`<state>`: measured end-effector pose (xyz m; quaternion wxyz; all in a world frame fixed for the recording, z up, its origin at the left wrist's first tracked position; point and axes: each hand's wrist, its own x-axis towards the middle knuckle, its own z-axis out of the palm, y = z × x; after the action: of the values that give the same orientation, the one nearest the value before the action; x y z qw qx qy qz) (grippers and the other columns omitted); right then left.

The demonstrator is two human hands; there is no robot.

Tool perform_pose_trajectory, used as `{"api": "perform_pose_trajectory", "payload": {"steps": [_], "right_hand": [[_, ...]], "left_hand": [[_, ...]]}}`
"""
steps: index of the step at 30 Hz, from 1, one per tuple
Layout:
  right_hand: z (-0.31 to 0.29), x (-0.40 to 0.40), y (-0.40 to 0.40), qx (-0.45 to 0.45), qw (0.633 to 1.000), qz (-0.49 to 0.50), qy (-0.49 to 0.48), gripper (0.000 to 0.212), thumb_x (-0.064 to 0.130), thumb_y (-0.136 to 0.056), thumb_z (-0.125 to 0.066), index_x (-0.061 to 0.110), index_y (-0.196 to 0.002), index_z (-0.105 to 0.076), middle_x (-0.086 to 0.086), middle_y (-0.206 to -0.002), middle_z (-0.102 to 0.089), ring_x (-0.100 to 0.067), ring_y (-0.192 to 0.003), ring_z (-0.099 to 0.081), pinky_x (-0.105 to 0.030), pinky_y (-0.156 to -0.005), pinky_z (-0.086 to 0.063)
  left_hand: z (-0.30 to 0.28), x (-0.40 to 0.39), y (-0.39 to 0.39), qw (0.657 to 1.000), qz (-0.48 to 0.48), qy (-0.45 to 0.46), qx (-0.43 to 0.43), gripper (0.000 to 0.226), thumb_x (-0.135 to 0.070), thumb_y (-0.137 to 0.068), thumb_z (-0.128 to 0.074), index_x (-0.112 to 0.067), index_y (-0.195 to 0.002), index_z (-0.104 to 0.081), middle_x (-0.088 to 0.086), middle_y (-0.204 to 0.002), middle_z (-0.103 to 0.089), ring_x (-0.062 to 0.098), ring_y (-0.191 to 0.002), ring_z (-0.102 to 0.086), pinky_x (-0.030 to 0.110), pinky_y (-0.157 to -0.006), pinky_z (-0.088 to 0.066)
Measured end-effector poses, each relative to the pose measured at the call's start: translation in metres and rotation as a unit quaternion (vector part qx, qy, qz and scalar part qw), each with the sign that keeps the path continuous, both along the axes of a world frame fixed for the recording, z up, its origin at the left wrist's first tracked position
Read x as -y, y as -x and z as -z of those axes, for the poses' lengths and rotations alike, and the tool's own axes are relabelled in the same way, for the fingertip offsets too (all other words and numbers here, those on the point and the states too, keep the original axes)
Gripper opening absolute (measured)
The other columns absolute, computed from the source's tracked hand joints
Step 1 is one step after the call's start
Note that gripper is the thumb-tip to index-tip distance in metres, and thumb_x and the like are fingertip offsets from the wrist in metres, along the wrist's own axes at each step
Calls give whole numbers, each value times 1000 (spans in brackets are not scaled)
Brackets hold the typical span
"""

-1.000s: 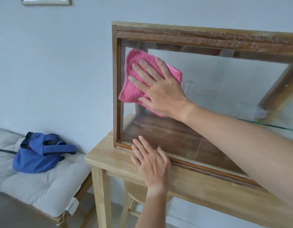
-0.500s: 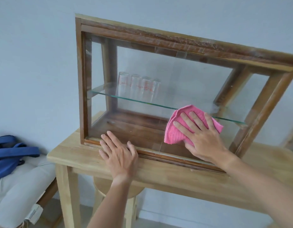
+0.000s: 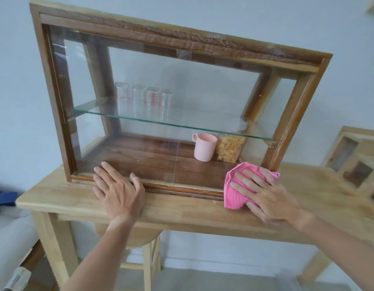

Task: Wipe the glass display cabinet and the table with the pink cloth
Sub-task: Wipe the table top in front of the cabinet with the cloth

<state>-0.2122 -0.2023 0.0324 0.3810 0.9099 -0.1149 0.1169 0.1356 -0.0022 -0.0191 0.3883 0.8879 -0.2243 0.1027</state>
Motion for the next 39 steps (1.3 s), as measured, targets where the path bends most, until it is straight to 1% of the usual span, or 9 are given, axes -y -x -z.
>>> {"api": "perform_pose_trajectory", "payload": {"steps": [2, 6, 10, 13, 21, 26, 30, 34, 39], "right_hand": [[14, -3, 6, -32, 999, -6, -19, 69, 45, -97, -46, 18, -160, -31, -4, -168, -25, -25, -155, -23, -52, -123, -18], [33, -17, 11, -5, 998, 26, -62, 66, 42, -101, -40, 14, -160, -29, -6, -169, -22, -24, -156, -18, -53, -121, -20], [41, -25, 15, 64, 994, 74, -53, 62, 41, -99, -39, 9, -151, -47, -19, -147, -49, -37, -139, -43, -54, -116, -28], [47, -32, 12, 91, 990, 90, -64, 60, 37, -100, -36, 3, -147, -50, -21, -135, -56, -39, -127, -49, -52, -110, -34], [72, -58, 4, 175, 961, 104, -187, 60, 38, -102, -38, 8, -153, -44, -19, -159, -39, -34, -151, -31, -55, -123, -22], [73, -70, -3, 194, 940, 149, -239, 61, 38, -102, -31, 11, -156, -39, -18, -161, -37, -34, -151, -30, -53, -125, -17], [65, -75, -11, 264, 906, 166, -286, 64, 40, -96, -44, 11, -153, -41, -12, -156, -39, -28, -147, -31, -46, -126, -18], [61, -72, -22, 314, 883, 187, -294, 57, 43, -88, -51, 13, -137, -56, -7, -140, -54, -28, -130, -47, -46, -112, -34], [62, -71, -35, 307, 900, 200, -238, 47, 37, -86, -51, 15, -125, -63, -7, -128, -61, -29, -120, -52, -48, -100, -39]], "left_hand": [[0, 0, 0, 1000, 1, 2, -4, 80, -39, -96, -37, 1, -155, 0, 28, -161, -9, 42, -149, -13, 56, -119, -17], [1, 1, 0, 1000, 0, 12, -1, 80, -37, -97, -39, 0, -155, 1, 29, -161, -7, 41, -149, -12, 54, -120, -14], [0, 0, 1, 1000, 9, 24, 11, 79, -36, -97, -40, 0, -155, 0, 29, -161, -6, 43, -148, -12, 54, -121, -14], [0, 2, 1, 999, 10, 31, 14, 79, -35, -97, -40, 0, -155, 1, 30, -160, -6, 43, -148, -13, 53, -121, -14], [1, 1, 2, 999, 15, 28, 13, 78, -37, -97, -36, -1, -155, 4, 29, -161, -3, 42, -149, -10, 52, -122, -13], [0, -1, 2, 999, 22, 24, 10, 80, -38, -97, -37, -2, -155, 5, 29, -161, -1, 42, -149, -9, 52, -122, -12], [-5, -7, 3, 998, 48, 38, -10, 79, -37, -98, -39, -5, -156, 5, 26, -162, 0, 39, -150, -5, 51, -122, -10], [-4, -37, -10, 994, 95, -6, 50, 76, -35, -99, -42, -7, -156, -1, 23, -163, -9, 39, -147, -20, 53, -117, -19], [5, -79, -55, 981, 139, -59, 121, 60, -30, -98, -46, -10, -151, -25, 23, -152, -40, 38, -140, -37, 52, -116, -26]]}}
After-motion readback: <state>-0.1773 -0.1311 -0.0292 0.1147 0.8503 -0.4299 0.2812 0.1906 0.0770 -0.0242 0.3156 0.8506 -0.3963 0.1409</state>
